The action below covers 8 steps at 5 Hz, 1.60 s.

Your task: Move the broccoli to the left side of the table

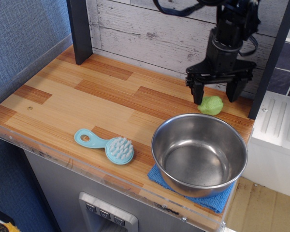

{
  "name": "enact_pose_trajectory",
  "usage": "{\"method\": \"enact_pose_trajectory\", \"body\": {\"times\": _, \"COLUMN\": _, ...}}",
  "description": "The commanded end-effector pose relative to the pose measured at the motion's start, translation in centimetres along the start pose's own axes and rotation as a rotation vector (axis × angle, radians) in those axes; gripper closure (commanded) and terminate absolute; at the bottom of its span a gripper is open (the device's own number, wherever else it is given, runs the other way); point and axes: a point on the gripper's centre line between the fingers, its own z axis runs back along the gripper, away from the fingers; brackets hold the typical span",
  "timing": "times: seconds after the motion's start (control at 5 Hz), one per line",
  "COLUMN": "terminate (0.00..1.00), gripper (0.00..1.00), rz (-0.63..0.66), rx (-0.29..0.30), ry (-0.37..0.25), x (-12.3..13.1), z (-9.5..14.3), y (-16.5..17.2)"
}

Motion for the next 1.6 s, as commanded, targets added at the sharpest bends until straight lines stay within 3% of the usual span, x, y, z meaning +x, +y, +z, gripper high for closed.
{"method": "enact_pose_trajectory", "body": {"times": 0.0, "terminate": 0.00, "gripper": 1.00, "rz": -0.028, "rx": 0.064, "ry": -0.029, "x": -1.5, "z": 1.9, "y": -0.8}}
{"method": "enact_pose_trajectory", "body": {"times": 0.2, "terminate": 0.00, "gripper": 1.00, "rz": -0.028, "rx": 0.091, "ry": -0.034, "x": -1.7, "z": 2.0, "y": -0.4}}
{"method": "enact_pose_trajectory", "body": {"times": 0.6, "terminate": 0.00, "gripper": 1.00, "rz": 0.003, "rx": 0.056, "ry": -0.057, "x": -1.7, "z": 2.8, "y": 0.0}}
{"method": "enact_pose_trajectory", "body": {"times": 0.8, "terminate": 0.00, "gripper": 1.00, "rz": 0.035, "rx": 0.048, "ry": -0.101, "x": -1.0, "z": 4.3, "y": 0.6}}
{"method": "enact_pose_trajectory", "body": {"times": 1.2, "terminate": 0.00, "gripper": 1.00, "rz": 0.172, "rx": 0.053, "ry": -0.192, "x": 0.5, "z": 8.8, "y": 6.0}}
{"method": "enact_pose_trajectory", "body": {"times": 1.4, "terminate": 0.00, "gripper": 1.00, "rz": 0.242, "rx": 0.052, "ry": -0.207, "x": 0.8, "z": 10.2, "y": 9.8}}
